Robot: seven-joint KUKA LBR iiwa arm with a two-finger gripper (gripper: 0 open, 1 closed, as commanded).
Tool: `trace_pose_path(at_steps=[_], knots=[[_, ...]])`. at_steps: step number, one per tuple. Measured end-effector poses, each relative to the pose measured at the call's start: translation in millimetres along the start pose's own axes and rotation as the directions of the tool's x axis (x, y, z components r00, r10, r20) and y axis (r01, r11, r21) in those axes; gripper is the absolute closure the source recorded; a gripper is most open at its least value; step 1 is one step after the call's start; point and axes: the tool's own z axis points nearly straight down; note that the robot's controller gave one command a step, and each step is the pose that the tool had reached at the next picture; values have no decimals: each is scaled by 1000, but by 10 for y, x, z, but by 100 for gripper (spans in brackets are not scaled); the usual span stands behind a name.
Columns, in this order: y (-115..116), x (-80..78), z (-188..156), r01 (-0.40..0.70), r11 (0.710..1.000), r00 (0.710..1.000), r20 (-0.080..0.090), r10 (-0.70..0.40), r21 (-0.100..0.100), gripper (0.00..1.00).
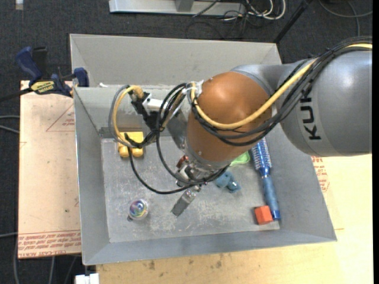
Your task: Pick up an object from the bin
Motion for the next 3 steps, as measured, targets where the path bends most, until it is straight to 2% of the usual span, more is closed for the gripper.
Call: trace_pose_path(at_steps=[1,2,3], knots=[[-323,-449,780,267,964,964,4,-267,-3,0],[-452,-746,983,227,974,974,2,-227,-2,0],[144,-219,1090,48,999,999,-5,-48,5,0]])
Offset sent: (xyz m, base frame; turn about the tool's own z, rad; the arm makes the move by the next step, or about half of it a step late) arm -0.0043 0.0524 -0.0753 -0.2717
